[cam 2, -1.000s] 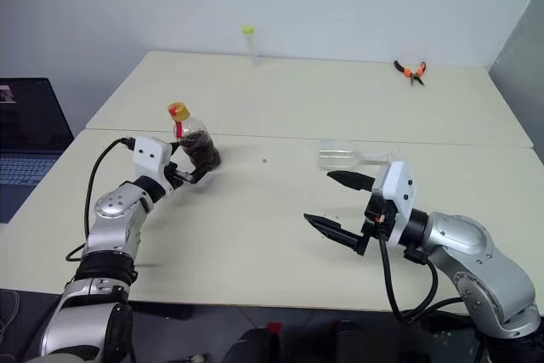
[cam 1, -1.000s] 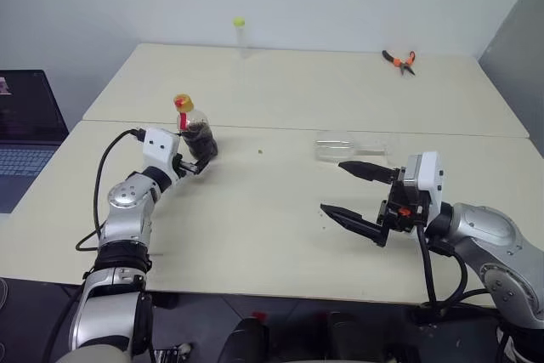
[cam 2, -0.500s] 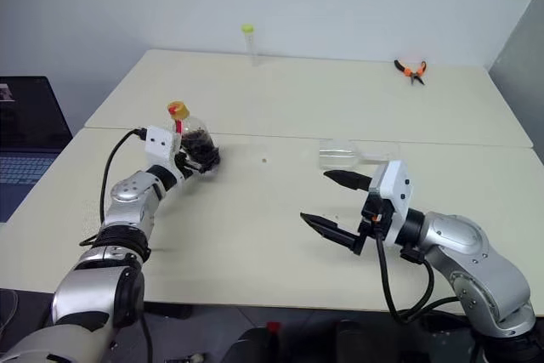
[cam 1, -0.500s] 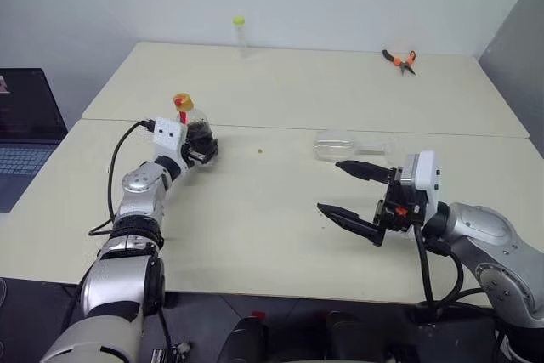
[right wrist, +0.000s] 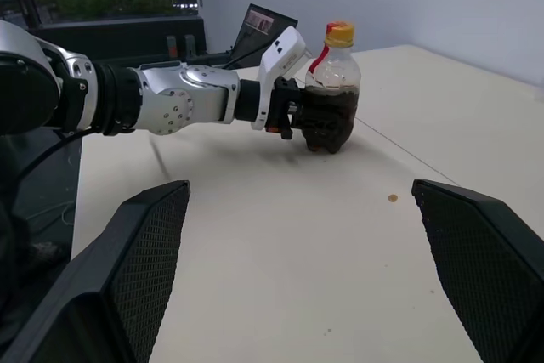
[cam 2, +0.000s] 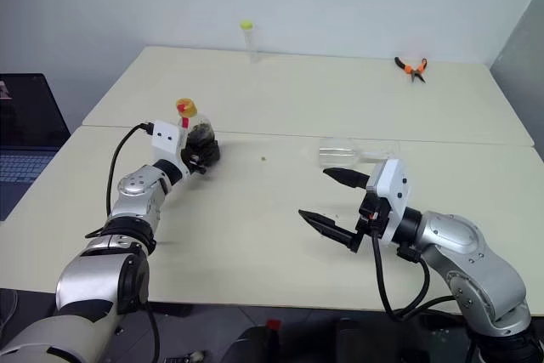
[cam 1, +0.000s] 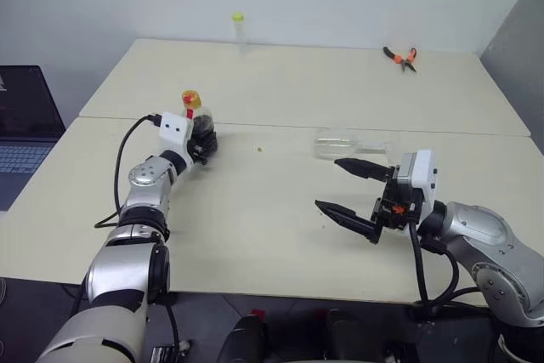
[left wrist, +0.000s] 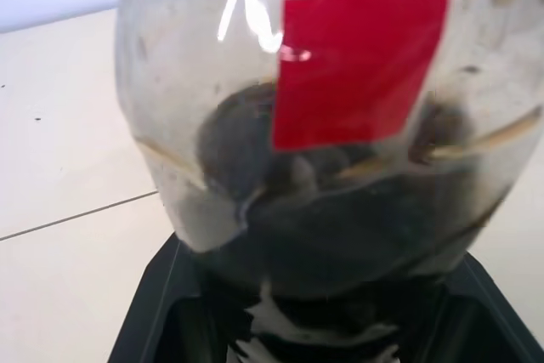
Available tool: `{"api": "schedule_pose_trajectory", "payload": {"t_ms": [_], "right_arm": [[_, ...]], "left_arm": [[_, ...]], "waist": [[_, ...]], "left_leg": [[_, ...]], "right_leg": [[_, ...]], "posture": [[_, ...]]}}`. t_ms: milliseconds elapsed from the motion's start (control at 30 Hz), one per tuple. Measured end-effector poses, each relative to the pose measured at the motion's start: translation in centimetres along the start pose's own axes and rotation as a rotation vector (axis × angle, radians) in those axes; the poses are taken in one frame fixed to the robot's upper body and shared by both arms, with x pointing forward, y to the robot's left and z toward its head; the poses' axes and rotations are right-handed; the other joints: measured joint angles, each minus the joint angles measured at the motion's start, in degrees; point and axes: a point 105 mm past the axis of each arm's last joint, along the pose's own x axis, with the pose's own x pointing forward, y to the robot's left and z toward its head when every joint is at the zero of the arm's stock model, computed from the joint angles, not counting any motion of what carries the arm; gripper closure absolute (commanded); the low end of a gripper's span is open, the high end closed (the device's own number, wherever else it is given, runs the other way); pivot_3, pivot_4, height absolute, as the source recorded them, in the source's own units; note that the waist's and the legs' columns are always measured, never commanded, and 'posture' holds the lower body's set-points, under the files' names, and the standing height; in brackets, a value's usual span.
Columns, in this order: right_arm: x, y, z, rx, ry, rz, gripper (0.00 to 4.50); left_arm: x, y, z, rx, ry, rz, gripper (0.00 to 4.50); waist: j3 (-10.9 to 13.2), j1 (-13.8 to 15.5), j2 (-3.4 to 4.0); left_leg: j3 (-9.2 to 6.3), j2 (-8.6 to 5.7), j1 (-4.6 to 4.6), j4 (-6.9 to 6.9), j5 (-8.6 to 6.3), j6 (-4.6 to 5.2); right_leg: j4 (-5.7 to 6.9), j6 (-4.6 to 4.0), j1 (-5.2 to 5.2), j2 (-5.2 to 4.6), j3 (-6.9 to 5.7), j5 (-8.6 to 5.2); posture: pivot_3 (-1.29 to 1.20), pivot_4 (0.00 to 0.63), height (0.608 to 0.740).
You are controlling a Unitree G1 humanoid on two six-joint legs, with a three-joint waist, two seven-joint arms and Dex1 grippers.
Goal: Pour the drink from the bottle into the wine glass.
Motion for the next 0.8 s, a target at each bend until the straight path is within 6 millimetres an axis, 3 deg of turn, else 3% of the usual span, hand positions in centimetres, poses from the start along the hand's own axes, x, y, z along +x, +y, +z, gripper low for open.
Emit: {"api": "schedule_pose_trajectory", "payload": {"t_ms": [100, 167, 333, 400, 667, 800], "right_arm": [[0.1, -0.3, 0.3, -0.007, -0.006, -0.026, 0.0], [0.2, -0.4, 0.8, -0.011, -0.011, -0.046, 0.0], [0.8, -0.6, 1.9, -0.001, -0.009, -0.073, 0.0], [1.1, -0.7, 2.2, 0.005, -0.002, -0.077, 0.0], [2.1, -0.1, 1.8, 0.016, 0.08, -0.051, 0.0], [2.7, 0.3, 1.4, 0.033, 0.091, -0.038, 0.0]], "left_arm": [[0.2, -2.3, 1.7, 0.081, -0.073, -0.136, 2.66], [-0.3, -5.2, 2.6, 0.14, -0.126, -0.28, 2.68], [-3.8, -13.8, 1.3, 0.139, -0.093, -0.637, 2.69], [-5.1, -16.1, 1.4, 0.144, -0.08, -0.74, 2.72], [-6.5, -19.0, 1.8, 0.165, -0.029, -0.869, 2.74], [-6.4, -19.3, 1.9, 0.167, -0.029, -0.88, 2.74]], "waist": [[0.0, 0.0, 0.0], [0.0, 0.0, 0.01], [0.0, -0.4, 0.03], [0.0, -0.2, 0.05], [0.0, -0.1, 0.1], [0.0, -0.1, 0.1]], "left_leg": [[-0.04, -0.01, -0.04, 0.0, 0.0, -0.01], [-0.05, -0.01, -0.03, -0.02, 0.01, -0.01], [0.05, 0.04, -0.02, -0.05, 0.0, -0.01], [-0.02, 0.06, 0.02, -0.04, 0.0, 0.0], [-0.04, 0.04, 0.1, -0.04, -0.05, 0.29], [-0.04, 0.03, 0.07, -0.04, -0.04, 0.27]], "right_leg": [[-0.05, -0.01, 0.0, -0.04, 0.04, 0.0], [-0.1, -0.01, 0.0, -0.09, 0.13, 0.0], [-0.16, -0.01, -0.04, -0.09, 0.38, 0.0], [-0.08, -0.02, -0.03, -0.05, 0.46, 0.0], [0.04, -0.03, 0.04, 0.02, 0.18, 0.01], [0.0, -0.03, 0.03, -0.01, 0.19, 0.01]], "posture": [[0.0, 0.15, 0.74], [0.0, 0.15, 0.74], [0.0, 0.15, 0.74], [0.0, 0.15, 0.74], [0.0, 0.15, 0.74], [0.0, 0.15, 0.74]]}}
